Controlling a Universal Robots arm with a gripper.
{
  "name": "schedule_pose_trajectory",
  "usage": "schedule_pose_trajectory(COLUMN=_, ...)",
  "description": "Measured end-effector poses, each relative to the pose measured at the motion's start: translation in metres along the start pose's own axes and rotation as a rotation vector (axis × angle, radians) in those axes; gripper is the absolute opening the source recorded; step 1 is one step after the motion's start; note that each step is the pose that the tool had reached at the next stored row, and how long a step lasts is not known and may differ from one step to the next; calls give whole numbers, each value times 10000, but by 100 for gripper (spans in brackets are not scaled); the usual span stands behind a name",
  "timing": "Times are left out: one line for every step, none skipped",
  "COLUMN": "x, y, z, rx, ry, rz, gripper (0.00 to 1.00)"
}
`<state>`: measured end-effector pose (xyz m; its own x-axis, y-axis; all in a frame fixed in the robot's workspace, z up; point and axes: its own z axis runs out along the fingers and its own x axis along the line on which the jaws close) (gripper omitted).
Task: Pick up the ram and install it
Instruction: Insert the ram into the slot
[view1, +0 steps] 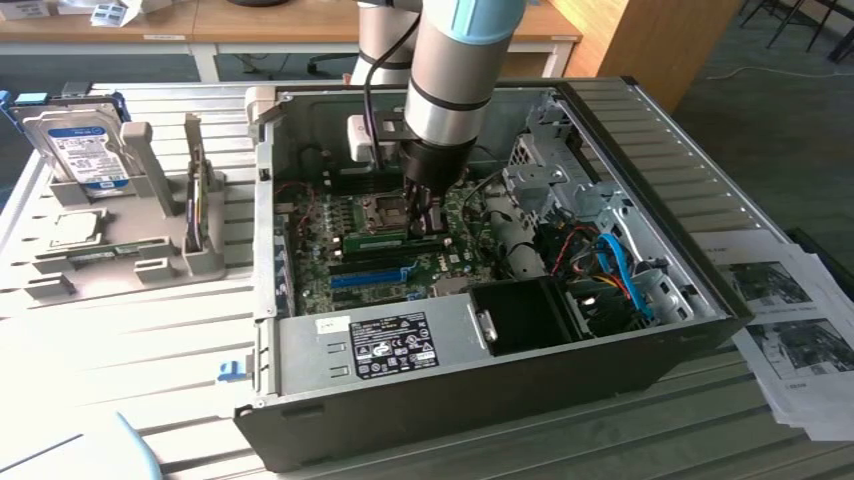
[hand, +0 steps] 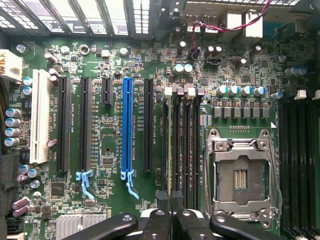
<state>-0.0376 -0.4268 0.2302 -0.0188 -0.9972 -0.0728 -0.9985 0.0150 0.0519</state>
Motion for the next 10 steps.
schedule_pose_trajectory(x=0, y=0, z=1, rx=0, ry=0, rz=0, gripper=11)
schedule_pose_trajectory(x=0, y=0, z=3, rx=1, ry=-2, rz=0, gripper=11)
schedule_pose_trajectory(x=0, y=0, z=5, rx=1, ry=-2, rz=0, gripper=11)
schedule_pose_trajectory(x=0, y=0, z=5, rx=0, ry=-1, rz=0, gripper=11)
schedule_pose_trajectory(x=0, y=0, z=5, rx=0, ry=1, rz=0, gripper=11)
schedule_pose_trajectory(x=0, y=0, z=9, rx=0, ry=-1, rz=0, gripper=11)
schedule_pose_trajectory(x=2, y=-1, z=24, rx=0, ry=0, rz=0, gripper=11)
schedule_pose_trajectory(x=2, y=-1, z=25, rx=0, ry=1, rz=0, gripper=11)
schedule_pose_trajectory(x=2, y=-1, z=27, rx=0, ry=0, rz=0, gripper=11)
schedule_pose_trajectory(x=2, y=-1, z=28, rx=0, ry=0, rz=0, gripper=11)
